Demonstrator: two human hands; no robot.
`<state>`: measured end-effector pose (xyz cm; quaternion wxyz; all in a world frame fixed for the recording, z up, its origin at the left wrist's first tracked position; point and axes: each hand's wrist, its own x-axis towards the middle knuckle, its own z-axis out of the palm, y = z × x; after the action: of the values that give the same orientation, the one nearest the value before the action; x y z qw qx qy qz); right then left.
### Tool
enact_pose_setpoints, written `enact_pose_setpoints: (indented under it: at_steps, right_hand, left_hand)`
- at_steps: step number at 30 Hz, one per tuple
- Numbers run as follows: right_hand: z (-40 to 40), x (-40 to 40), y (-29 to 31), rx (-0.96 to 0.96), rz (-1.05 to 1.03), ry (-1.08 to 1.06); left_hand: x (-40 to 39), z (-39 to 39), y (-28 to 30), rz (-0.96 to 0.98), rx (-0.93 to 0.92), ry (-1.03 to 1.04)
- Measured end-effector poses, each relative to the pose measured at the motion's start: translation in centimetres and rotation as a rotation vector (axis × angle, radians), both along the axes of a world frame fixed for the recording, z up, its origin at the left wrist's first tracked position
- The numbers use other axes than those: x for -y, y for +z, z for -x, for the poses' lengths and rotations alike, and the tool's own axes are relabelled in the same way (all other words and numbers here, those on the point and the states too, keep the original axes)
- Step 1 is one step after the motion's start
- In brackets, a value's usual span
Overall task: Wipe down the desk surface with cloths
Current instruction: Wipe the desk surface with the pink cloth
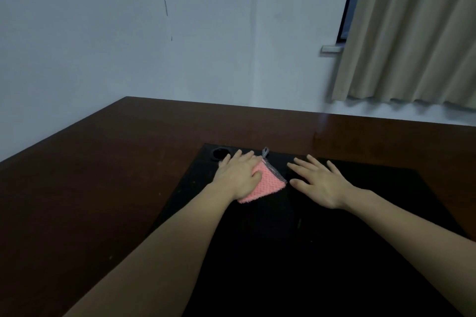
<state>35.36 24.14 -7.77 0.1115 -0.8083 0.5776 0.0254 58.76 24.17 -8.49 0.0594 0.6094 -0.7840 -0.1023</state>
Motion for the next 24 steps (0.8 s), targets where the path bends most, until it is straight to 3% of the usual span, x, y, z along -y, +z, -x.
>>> enact_pose_setpoints:
  at_steps: [12, 19, 24]
  right_hand:
    - [-3.3, 0.6, -0.7, 0.118, 0.004, 0.041]
    - [-8.6, 2.0, -0.7, 0.151, -0.014, 0.132]
    - [-10.4, 3.1, -1.1, 0.146, -0.009, 0.168]
  left_hand:
    - [-1.6, -3.1, -1.8, -0.092, 0.106, 0.010]
    - [-3.1, -10.6, -1.5, -0.100, 0.143, 0.192]
    - [-0.6, -11.6, -1.6, -0.119, 0.158, 0.272]
